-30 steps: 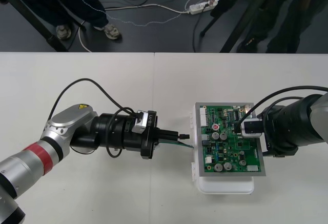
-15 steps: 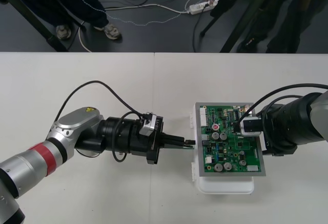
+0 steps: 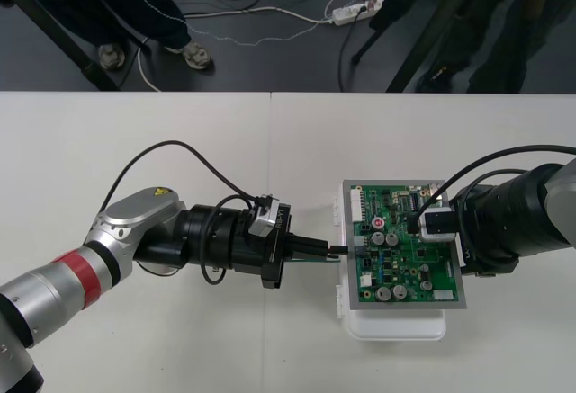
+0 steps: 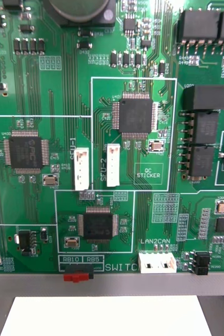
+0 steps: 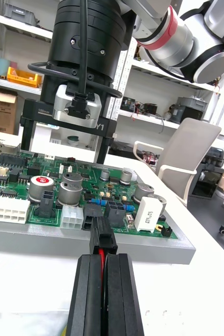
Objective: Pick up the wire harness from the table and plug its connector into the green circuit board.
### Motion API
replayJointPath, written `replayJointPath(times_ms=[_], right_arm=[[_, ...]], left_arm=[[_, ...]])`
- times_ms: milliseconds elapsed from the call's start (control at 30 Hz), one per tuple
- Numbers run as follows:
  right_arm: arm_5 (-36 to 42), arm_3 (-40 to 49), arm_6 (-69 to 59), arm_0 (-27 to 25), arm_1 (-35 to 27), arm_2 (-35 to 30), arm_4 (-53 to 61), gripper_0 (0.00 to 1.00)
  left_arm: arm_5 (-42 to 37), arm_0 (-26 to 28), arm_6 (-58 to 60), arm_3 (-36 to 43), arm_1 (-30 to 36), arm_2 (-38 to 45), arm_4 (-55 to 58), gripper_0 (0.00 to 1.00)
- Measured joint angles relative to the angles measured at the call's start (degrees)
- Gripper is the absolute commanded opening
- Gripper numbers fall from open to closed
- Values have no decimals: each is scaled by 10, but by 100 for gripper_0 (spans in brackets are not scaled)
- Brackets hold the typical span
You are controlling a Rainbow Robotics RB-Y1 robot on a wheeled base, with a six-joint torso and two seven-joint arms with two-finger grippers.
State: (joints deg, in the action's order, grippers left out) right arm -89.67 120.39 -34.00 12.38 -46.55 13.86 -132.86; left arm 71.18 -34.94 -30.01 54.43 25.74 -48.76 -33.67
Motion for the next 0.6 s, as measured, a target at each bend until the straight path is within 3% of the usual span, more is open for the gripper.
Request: replayJointPath(times_ms=[600], right_arm=[[-1,0,1,0,0,0,4,100]], left_arm=[[-25,-4,13,3,-2,0,-15,0]])
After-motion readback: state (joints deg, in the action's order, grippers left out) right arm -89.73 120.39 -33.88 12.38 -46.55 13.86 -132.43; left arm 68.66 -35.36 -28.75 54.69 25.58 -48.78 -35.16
